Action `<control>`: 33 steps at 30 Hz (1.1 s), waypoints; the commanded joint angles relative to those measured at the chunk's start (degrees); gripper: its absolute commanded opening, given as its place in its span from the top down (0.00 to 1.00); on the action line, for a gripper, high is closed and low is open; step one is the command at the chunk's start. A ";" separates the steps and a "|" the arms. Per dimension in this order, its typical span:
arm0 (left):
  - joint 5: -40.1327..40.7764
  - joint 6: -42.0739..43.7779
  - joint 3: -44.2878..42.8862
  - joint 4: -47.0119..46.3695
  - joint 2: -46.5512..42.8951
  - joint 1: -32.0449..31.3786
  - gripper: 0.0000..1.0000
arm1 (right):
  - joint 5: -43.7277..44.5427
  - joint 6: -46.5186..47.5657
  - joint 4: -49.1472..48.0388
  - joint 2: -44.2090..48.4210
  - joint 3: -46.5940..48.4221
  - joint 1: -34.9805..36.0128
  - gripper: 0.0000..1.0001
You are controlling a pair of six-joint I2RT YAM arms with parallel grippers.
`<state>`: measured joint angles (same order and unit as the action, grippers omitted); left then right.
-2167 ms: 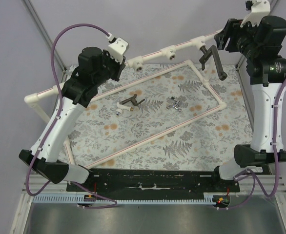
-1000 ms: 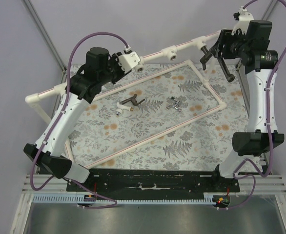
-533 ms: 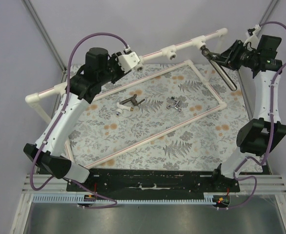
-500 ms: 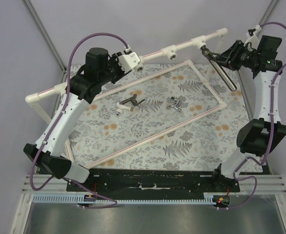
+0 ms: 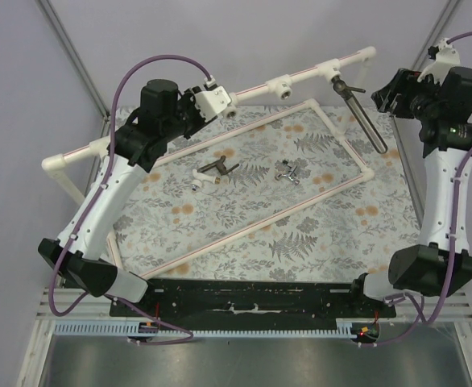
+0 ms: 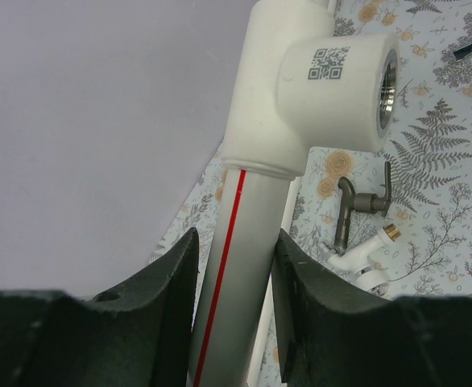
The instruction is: Install the water faucets
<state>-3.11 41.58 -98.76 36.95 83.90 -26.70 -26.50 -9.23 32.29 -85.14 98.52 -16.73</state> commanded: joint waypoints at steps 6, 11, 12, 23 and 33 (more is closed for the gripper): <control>-0.66 -5.28 2.61 5.77 2.50 0.42 0.94 | 6.81 27.15 -12.51 8.59 -5.88 13.90 0.17; -0.66 -5.11 3.05 5.77 2.32 0.42 0.94 | 9.36 32.68 -17.88 7.45 -8.25 16.38 0.14; -0.66 -5.20 3.05 5.77 2.32 0.33 0.94 | 9.19 33.75 -18.05 7.19 -8.26 16.47 0.14; -0.84 -5.11 3.22 5.77 2.24 0.33 0.94 | 7.78 37.09 -15.24 3.32 -9.31 16.38 0.13; -0.93 -5.20 3.49 5.77 2.06 0.42 0.94 | 2.25 43.86 -17.17 2.52 -13.09 16.47 0.15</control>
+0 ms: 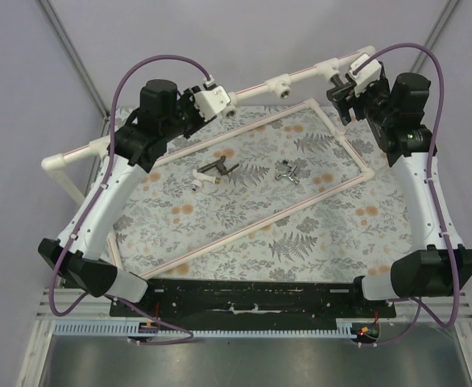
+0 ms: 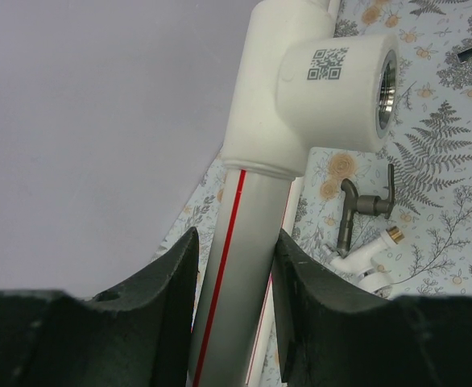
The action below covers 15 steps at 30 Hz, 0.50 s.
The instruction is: Install the water faucets
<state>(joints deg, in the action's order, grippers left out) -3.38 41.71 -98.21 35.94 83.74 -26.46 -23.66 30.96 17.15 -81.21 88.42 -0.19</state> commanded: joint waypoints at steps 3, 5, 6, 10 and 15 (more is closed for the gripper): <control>-0.58 -5.33 3.03 6.77 2.12 0.18 0.94 | 1.68 2.09 -3.87 -2.46 -2.91 -0.17 0.17; -0.75 -5.33 3.20 6.77 2.04 0.18 0.94 | 3.09 -1.93 -3.70 -4.21 -1.68 -0.17 0.19; -0.75 -5.41 3.20 6.77 1.95 0.18 0.94 | 2.83 -4.31 -3.79 -4.66 -0.98 -0.17 0.20; -0.67 -5.41 3.29 6.77 1.69 0.18 0.94 | -0.94 -17.48 -4.49 -6.68 -0.18 -2.62 0.29; -0.75 -5.59 3.82 6.77 1.25 0.18 0.94 | -2.00 -37.51 -14.92 -5.45 -5.53 -3.33 0.46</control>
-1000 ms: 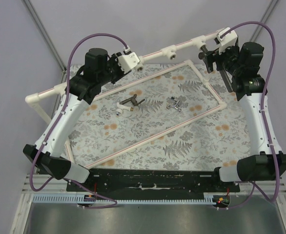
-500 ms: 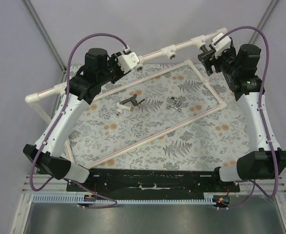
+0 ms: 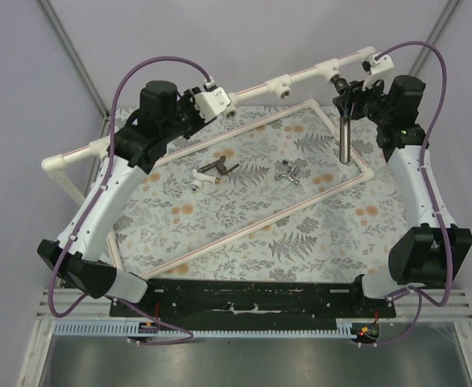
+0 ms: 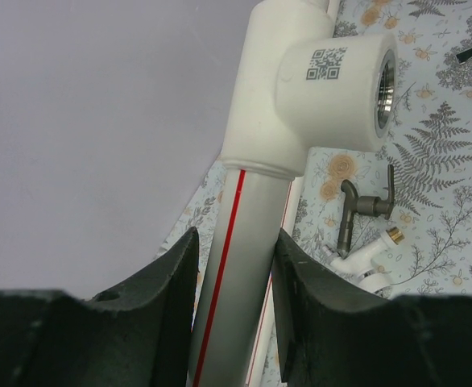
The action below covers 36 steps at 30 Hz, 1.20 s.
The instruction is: Install the water faucets
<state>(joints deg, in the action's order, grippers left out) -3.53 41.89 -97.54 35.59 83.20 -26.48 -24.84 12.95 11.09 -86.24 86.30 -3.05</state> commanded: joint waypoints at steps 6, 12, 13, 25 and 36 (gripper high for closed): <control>-0.78 -5.85 3.23 7.03 1.79 0.20 0.94 | 1.63 -53.49 -23.46 0.89 -9.03 -1.69 0.72; -1.13 -5.85 3.49 6.77 1.62 0.11 0.94 | 7.26 -104.09 -40.86 -0.94 -19.84 -4.68 0.88; -1.04 -5.85 3.58 6.77 1.53 0.20 0.94 | 7.87 -111.49 -44.45 -2.08 -21.51 -4.60 0.89; -0.34 -5.94 4.02 6.68 1.09 0.11 0.94 | 3.58 -123.35 -54.42 -3.77 -23.54 -6.17 0.39; -0.25 -5.94 3.76 6.68 1.35 0.20 0.94 | -2.84 -109.56 -53.11 3.61 -28.82 -12.94 0.21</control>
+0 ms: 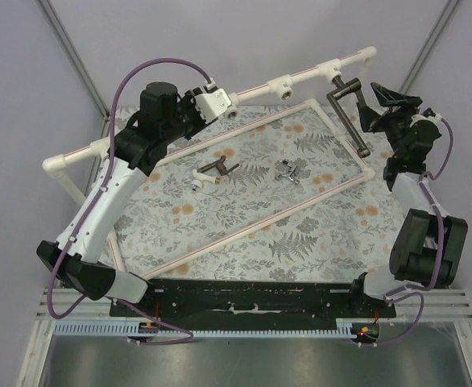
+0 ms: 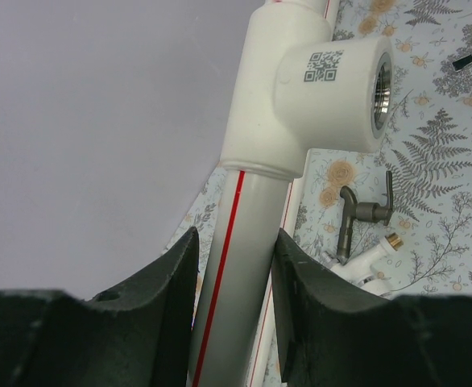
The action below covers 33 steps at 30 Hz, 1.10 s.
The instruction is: Install the water faucets
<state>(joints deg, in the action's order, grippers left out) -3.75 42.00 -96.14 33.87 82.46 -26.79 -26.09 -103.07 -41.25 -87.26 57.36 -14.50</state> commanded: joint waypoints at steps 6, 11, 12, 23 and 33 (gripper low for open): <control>-0.47 -5.96 2.62 8.32 1.75 0.51 0.94 | -6.95 27.00 16.96 8.25 9.23 -5.88 0.23; -0.82 -5.96 2.80 8.41 1.39 0.51 0.94 | -6.88 55.80 44.36 8.95 23.82 -5.89 0.25; -1.00 -5.96 2.88 8.41 1.31 0.51 0.94 | -5.65 63.53 49.55 9.21 27.07 -5.45 0.25; -1.17 -6.40 2.62 8.50 1.83 0.42 0.94 | 21.92 109.63 81.31 8.52 41.69 20.19 0.22; -0.91 -6.14 2.80 8.23 1.74 0.42 0.94 | 38.48 116.78 83.97 4.04 40.19 28.74 0.28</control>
<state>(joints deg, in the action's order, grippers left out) -4.19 42.00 -96.14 33.89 82.43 -26.74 4.14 8.71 41.95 -81.67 97.32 13.45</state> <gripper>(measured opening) 0.433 0.733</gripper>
